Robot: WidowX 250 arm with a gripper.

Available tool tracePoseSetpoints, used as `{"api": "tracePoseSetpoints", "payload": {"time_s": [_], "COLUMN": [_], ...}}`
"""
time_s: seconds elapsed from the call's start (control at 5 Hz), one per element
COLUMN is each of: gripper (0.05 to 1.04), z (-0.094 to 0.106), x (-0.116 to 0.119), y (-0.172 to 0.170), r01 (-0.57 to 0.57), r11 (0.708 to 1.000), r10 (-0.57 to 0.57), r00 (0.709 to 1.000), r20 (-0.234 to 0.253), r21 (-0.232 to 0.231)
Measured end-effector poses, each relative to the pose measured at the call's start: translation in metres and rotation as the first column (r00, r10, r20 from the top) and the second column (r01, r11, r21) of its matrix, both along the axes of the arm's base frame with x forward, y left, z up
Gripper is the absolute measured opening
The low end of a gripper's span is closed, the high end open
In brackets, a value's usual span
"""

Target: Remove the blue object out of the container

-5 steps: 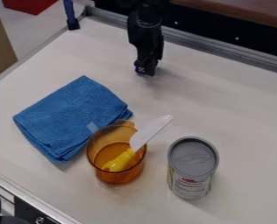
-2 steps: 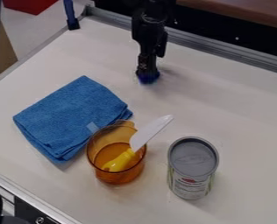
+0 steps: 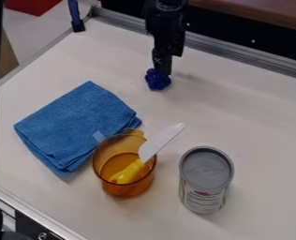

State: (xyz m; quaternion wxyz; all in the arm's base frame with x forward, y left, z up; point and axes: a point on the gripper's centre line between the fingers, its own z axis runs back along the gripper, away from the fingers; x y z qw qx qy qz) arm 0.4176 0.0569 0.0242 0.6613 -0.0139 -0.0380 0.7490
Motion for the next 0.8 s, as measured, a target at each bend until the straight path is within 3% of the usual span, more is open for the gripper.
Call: {"api": "tracePoseSetpoints", "payload": {"time_s": [0.2,0.4,0.6,0.8], "gripper": [0.998,0.998,0.998,0.998], "z": [-0.002,0.005,0.016,0.006], "x": [-0.008,-0.013,-0.017,-0.028], "y": [-0.005,-0.023,-0.053,-0.081], "r01": [0.107,0.298,0.533,0.726], "r11": [0.994,0.954,0.845,0.683], "r10": [-0.108,-0.298,-0.535,-0.73], "r00": [0.993,0.954,0.842,0.677], "r20": [-0.044,-0.038,-0.071,-0.09], "r21": [-0.018,0.006,-0.044,-0.078]}}
